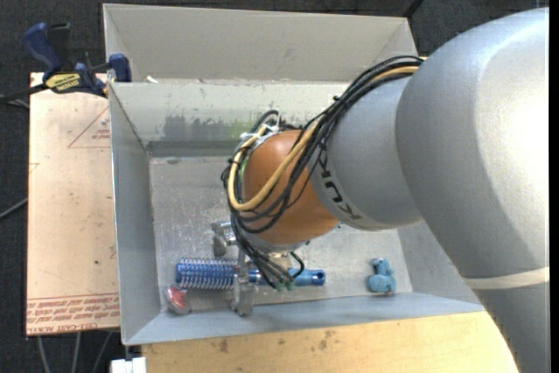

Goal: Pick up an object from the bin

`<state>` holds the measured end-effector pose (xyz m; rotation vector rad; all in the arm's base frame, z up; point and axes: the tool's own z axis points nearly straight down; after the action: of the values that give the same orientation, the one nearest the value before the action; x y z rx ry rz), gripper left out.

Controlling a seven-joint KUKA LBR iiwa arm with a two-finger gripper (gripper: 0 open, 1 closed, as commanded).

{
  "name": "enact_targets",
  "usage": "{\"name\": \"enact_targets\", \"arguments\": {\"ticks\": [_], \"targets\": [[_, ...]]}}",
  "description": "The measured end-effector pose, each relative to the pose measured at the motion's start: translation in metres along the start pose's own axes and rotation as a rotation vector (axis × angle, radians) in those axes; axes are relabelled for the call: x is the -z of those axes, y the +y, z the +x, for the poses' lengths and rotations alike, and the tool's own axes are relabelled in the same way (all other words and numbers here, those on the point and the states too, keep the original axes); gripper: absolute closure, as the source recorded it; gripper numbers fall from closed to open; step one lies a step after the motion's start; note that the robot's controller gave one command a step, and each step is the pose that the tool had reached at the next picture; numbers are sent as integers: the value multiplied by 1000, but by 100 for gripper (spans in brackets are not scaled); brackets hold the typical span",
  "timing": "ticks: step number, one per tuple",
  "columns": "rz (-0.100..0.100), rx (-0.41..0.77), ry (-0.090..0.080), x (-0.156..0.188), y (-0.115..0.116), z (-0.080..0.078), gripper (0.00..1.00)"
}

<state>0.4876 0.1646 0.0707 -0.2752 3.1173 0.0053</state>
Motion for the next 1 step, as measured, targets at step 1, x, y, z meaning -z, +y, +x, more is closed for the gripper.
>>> {"name": "enact_targets", "arguments": {"ticks": [1], "targets": [[-2,-3,-6,1,0,-2,0]]}}
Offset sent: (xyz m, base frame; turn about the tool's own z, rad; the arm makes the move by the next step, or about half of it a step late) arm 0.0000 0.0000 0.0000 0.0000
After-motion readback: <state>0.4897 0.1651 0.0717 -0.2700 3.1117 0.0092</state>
